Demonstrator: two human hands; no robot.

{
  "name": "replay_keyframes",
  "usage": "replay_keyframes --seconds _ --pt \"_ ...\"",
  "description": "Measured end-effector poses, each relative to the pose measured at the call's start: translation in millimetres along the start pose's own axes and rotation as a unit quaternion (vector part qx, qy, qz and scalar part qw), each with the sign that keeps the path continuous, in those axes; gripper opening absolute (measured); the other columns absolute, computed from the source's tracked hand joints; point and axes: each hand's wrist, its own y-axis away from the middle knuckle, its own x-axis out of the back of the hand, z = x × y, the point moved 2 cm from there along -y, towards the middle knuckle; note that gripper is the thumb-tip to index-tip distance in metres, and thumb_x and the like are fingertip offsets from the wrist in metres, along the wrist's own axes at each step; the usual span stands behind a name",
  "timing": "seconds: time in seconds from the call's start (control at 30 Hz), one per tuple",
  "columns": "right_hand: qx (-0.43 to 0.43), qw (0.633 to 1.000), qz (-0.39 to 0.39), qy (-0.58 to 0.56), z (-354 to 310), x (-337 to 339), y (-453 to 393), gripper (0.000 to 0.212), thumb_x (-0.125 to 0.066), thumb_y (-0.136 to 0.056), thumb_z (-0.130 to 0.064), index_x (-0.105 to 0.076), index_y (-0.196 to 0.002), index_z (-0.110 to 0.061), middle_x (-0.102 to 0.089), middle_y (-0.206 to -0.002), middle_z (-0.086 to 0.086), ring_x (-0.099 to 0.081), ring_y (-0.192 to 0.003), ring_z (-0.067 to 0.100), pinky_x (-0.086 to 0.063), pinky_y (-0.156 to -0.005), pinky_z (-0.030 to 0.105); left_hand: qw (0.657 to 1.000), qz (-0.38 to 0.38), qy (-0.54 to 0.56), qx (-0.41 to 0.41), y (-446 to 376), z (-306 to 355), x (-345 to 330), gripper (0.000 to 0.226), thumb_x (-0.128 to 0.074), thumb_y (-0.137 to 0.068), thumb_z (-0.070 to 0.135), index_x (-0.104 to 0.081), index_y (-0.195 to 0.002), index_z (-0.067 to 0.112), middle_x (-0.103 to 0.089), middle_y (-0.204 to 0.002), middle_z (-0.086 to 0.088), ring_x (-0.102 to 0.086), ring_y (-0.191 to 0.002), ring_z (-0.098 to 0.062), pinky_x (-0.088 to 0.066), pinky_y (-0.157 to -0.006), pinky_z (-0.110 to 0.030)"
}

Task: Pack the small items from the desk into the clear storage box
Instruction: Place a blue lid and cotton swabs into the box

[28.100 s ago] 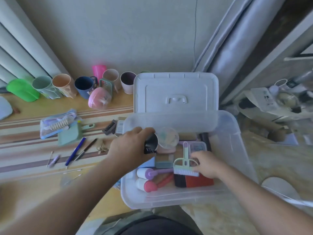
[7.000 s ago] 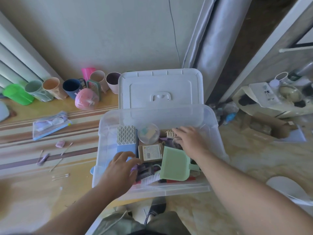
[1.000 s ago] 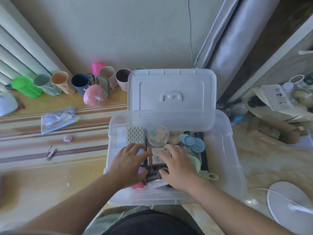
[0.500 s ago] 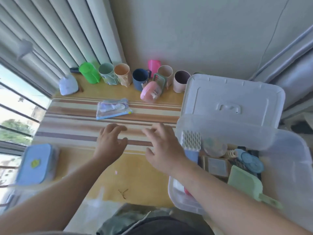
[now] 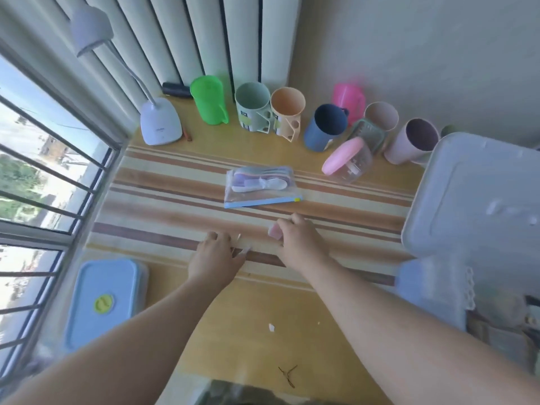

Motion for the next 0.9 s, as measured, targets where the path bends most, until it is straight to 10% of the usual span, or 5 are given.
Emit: replay_keyframes --seconds 0.4,0.73,0.9 --pt "-0.019 0.998 0.045 0.04 -7 -28 4 0.017 -0.06 -0.096 -0.028 -0.049 -0.086 -0.034 -0.05 -0.108 -0.009 -0.048 -0.111 0.026 -0.043 -0.085 0.041 0.964 -0.05 -0.223 -0.136 -1 11 -2 0.039 -0.043 -0.096 0.061 -0.071 -0.1 0.034 -0.061 -0.098 0.009 -0.063 -0.094 -0.018 -0.044 -0.082 -0.036" --pt "0.105 0.964 0.238 -0.057 63 103 131 0.02 -0.076 -0.083 -0.024 -0.074 -0.102 -0.018 -0.064 -0.101 -0.002 -0.058 -0.097 0.028 -0.053 -0.084 0.041 0.97 -0.006 0.101 -0.223 57 140 68 0.022 -0.064 -0.09 0.053 -0.06 -0.078 0.035 -0.068 -0.075 0.022 -0.065 -0.077 0.001 -0.055 -0.069 -0.03" --pt "-0.002 0.952 0.303 -0.051 179 158 238 0.024 -0.077 -0.085 -0.027 -0.073 -0.108 -0.021 -0.062 -0.103 -0.007 -0.056 -0.099 0.02 -0.045 -0.085 0.031 0.915 0.017 0.159 -0.37 121 253 77 0.026 -0.069 -0.086 0.059 -0.066 -0.078 0.034 -0.069 -0.071 0.022 -0.066 -0.074 0.004 -0.054 -0.066 -0.025"
